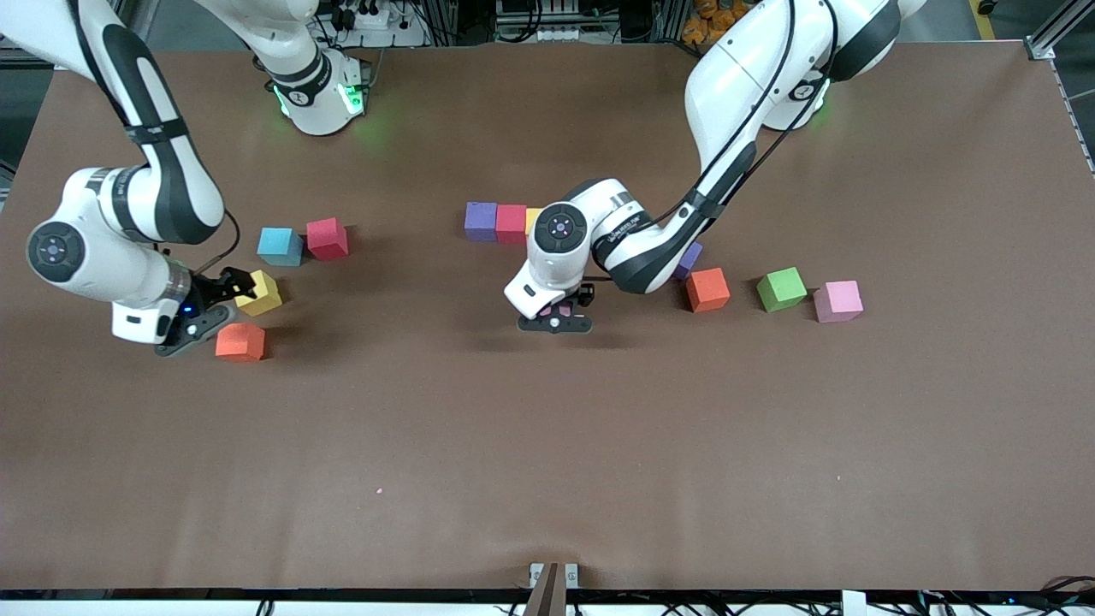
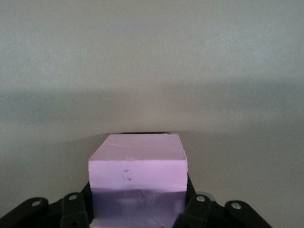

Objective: Form number 2 with 11 blocks

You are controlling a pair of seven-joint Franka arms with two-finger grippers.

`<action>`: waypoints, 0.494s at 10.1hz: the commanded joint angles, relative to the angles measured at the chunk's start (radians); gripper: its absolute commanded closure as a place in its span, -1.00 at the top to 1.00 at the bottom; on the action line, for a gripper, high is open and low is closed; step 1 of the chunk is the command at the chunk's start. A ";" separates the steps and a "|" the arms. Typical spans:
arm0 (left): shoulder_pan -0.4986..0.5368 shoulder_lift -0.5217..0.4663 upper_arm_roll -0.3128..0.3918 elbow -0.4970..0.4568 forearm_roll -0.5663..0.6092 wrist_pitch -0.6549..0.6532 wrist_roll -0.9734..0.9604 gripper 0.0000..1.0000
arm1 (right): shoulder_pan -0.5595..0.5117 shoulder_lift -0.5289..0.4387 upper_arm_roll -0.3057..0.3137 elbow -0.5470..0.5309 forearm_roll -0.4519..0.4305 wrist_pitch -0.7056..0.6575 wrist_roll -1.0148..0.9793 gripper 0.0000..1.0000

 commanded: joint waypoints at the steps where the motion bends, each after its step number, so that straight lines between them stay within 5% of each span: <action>1: -0.023 0.003 0.013 0.010 -0.032 -0.033 -0.006 0.36 | -0.023 0.066 0.010 0.002 0.013 0.137 0.140 1.00; 5: -0.047 0.007 0.013 0.010 -0.039 -0.036 -0.026 0.36 | -0.015 0.146 -0.005 0.020 0.008 0.243 0.363 1.00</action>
